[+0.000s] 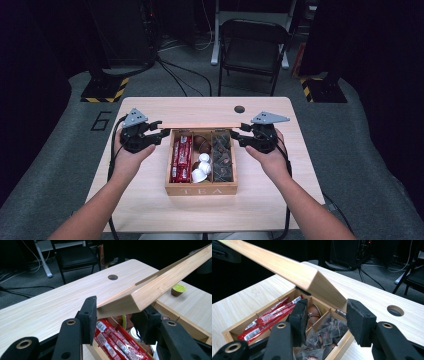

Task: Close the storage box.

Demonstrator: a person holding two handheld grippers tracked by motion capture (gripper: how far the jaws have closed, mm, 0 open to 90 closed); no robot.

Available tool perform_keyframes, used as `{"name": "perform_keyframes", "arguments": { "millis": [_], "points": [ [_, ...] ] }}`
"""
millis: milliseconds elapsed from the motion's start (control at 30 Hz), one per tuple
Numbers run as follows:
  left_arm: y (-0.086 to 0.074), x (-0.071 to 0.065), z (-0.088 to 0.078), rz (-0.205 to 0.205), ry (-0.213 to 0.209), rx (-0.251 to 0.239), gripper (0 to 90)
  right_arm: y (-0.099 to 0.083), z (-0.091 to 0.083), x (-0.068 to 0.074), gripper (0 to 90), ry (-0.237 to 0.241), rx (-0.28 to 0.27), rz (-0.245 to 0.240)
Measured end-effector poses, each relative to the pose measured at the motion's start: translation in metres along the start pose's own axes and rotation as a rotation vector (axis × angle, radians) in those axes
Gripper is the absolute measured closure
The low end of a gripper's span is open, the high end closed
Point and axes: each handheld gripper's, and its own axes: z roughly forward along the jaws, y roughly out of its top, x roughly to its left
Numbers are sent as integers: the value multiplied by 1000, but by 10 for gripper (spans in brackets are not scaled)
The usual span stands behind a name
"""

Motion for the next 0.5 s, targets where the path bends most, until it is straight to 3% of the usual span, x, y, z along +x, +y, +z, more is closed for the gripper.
{"name": "perform_keyframes", "arguments": {
  "millis": [167,400,500],
  "points": [
    [-10,-4,-3,1,-13,13,543,-5,-5,6,525,1,1,-11],
    [-23,-10,-7,19,-18,25,534,-15,-11,11,524,24,1,11],
    [-32,-12,-8,5,-32,26,527,-21,-12,15,523,18,12,-1]
  ]
}}
